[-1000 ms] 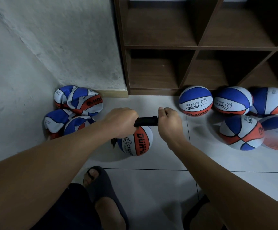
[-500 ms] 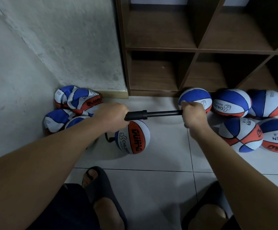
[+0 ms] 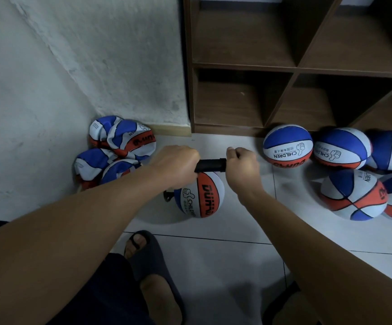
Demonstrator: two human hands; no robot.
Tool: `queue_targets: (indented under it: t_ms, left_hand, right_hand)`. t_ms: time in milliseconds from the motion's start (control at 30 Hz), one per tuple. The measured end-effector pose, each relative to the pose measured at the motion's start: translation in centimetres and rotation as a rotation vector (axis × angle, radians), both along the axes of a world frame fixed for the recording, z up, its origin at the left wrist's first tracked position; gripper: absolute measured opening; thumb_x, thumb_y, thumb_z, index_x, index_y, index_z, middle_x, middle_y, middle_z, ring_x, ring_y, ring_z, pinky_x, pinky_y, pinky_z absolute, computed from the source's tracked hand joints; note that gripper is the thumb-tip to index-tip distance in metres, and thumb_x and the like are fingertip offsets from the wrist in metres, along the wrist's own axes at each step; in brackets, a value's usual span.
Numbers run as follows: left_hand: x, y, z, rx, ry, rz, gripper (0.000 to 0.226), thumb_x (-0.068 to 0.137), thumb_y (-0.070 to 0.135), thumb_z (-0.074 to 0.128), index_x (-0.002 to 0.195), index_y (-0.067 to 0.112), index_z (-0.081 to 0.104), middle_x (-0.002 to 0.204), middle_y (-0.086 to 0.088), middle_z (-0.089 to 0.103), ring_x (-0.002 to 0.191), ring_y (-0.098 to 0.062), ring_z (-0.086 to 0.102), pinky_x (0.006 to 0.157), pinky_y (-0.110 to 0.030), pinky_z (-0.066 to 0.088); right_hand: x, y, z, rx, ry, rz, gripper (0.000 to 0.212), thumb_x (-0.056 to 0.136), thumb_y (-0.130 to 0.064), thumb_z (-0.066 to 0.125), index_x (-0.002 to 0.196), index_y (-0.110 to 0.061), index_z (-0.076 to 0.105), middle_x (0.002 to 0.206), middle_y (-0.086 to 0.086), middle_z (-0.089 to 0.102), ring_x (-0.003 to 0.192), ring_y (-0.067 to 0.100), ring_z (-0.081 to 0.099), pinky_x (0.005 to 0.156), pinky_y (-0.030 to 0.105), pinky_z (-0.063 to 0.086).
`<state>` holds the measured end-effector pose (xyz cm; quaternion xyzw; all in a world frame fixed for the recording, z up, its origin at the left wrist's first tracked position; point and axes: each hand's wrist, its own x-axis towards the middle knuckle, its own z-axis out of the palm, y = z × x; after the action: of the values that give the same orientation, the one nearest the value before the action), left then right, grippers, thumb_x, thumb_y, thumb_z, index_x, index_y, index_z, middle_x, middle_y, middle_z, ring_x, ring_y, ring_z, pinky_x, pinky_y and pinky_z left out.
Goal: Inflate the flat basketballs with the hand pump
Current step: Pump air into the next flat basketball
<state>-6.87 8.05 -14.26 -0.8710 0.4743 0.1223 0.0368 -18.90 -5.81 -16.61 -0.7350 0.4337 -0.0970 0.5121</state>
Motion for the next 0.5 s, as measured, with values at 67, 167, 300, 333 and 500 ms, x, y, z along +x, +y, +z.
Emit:
queue_targets:
  t_ms: [67, 167, 300, 333, 500]
  left_hand:
    - [0.8, 0.7, -0.3, 0.025, -0.01, -0.003, 0.024, 0.096, 0.031, 0.068, 0.075, 0.023, 0.06, 0.066, 0.002, 0.061, 0.055, -0.019, 0.06, 0.048, -0.028, 0.035]
    - [1.6, 1.7, -1.0, 0.035, 0.02, 0.043, 0.036, 0.1, 0.037, 0.067, 0.07, 0.024, 0.053, 0.065, 0.002, 0.059, 0.053, -0.018, 0.058, 0.049, -0.029, 0.038]
    - [3.3, 3.2, -1.1, 0.028, 0.062, 0.283, 0.018, 0.098, 0.036, 0.069, 0.097, 0.019, 0.066, 0.077, 0.0, 0.064, 0.064, -0.019, 0.064, 0.054, -0.031, 0.047]
    - [3.8, 3.7, -1.2, 0.047, 0.049, 0.32, 0.017, 0.098, 0.035, 0.068, 0.101, 0.018, 0.066, 0.078, -0.001, 0.065, 0.066, -0.019, 0.065, 0.055, -0.032, 0.05]
    - [5.3, 6.3, -2.1, 0.072, 0.073, 0.45, 0.017, 0.097, 0.03, 0.068, 0.099, 0.018, 0.056, 0.08, -0.002, 0.059, 0.065, -0.017, 0.058, 0.053, -0.031, 0.043]
  right_hand:
    - [0.3, 0.4, -0.5, 0.031, -0.006, 0.045, 0.042, 0.111, -0.042, 0.049, 0.086, -0.01, 0.058, 0.07, 0.002, 0.054, 0.066, 0.02, 0.053, 0.061, 0.036, 0.042]
    - [0.5, 1.3, -1.0, 0.191, -0.068, -0.012, 0.053, 0.103, -0.067, 0.049, 0.1, -0.015, 0.062, 0.081, 0.004, 0.066, 0.071, 0.018, 0.063, 0.065, 0.037, 0.051]
    - [0.5, 3.3, -2.0, 0.322, -0.116, -0.029, 0.072, 0.095, -0.085, 0.039, 0.117, -0.02, 0.061, 0.102, 0.006, 0.074, 0.09, 0.021, 0.073, 0.081, 0.044, 0.062]
    - [0.4, 4.0, -2.5, 0.253, -0.085, 0.075, 0.072, 0.095, -0.084, 0.036, 0.12, -0.022, 0.061, 0.107, 0.003, 0.074, 0.098, 0.021, 0.072, 0.087, 0.046, 0.06]
    - [-0.2, 5.6, -6.0, -0.321, 0.045, 0.765, 0.04, 0.108, -0.036, 0.052, 0.144, -0.02, 0.058, 0.135, 0.001, 0.065, 0.121, 0.026, 0.061, 0.102, 0.045, 0.053]
